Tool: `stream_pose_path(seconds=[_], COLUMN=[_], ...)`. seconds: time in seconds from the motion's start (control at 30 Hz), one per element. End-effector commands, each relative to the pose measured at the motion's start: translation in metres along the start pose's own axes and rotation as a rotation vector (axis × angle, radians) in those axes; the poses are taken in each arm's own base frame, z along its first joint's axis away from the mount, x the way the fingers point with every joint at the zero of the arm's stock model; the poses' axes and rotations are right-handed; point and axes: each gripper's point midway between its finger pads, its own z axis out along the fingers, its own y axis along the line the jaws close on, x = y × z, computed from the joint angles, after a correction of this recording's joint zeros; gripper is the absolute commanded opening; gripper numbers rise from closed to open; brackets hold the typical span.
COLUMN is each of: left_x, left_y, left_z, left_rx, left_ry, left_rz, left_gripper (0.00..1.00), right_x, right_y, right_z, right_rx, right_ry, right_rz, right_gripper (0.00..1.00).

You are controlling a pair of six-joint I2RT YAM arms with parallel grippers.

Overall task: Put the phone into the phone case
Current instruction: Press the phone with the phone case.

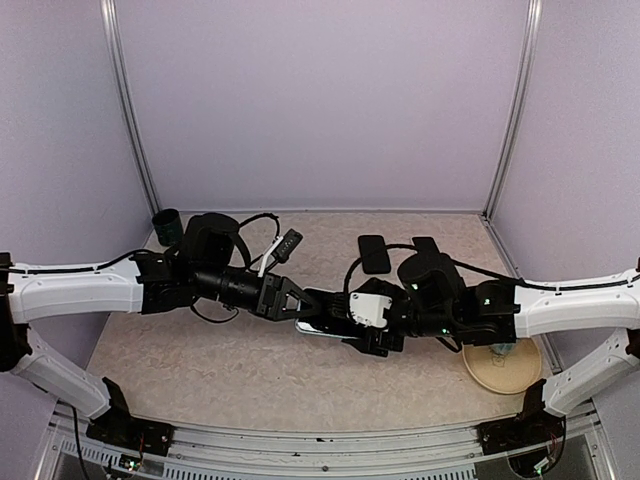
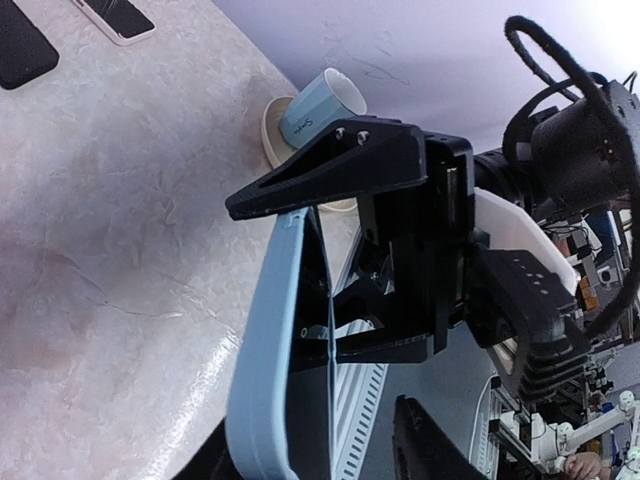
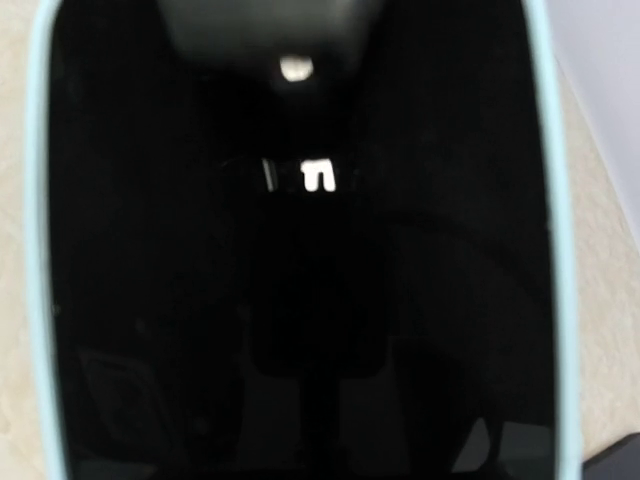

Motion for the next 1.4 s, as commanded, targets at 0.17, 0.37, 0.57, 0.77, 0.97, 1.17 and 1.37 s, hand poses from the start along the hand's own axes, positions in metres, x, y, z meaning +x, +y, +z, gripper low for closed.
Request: stream_pose_path(seconds=[0.17, 0.37, 0.57, 0.77, 0.97, 1.17, 1.37], left_x=[-0.028, -0.030, -0.035, -0.037, -0.038, -0.039, -0.041], left_y=[-0.006, 0.003, 0.009, 0.019, 0.025, 0.030, 0.043], left_z=[-0.033, -0.036, -0.025, -0.014, -0.011, -0.007, -0.008], left_rx=[-0.032, -0.057, -0.056, -0.077, -0.087, -0.102, -0.180], left_ry=[-0.169, -0.208, -0.192, -0.160, -0.161, -0.156, -0.165], left_rz=[0.044, 0.017, 0.003, -0.026, -0.049, -0.064, -0.073], left_gripper=[0.74, 0.76, 0.75, 0.50, 0.29, 0.00, 0.00], right_x=[-0.026, -0.030, -0.028, -0.020, -0.012, -0.014, -0.013], right_y=[-0.042, -0.056, -0.056, -0.055, -0.063, -0.064, -0.067], right_z=[-0.012, -0.012, -0.004, 0.004, 0.006, 0.009, 0.010], right_rx=[0.179, 0.249, 0.265, 0.305, 0.367, 0.376, 0.398], right_ry=[-0.095, -0.110, -0.085, -0.018, 0.031, 0.048, 0.065], right_rz=[0.133, 0.200, 0.203, 0.180, 0.172, 0.155, 0.145], right_gripper=[0.42, 0.34, 0.33, 0.33, 0.31, 0.30, 0.28])
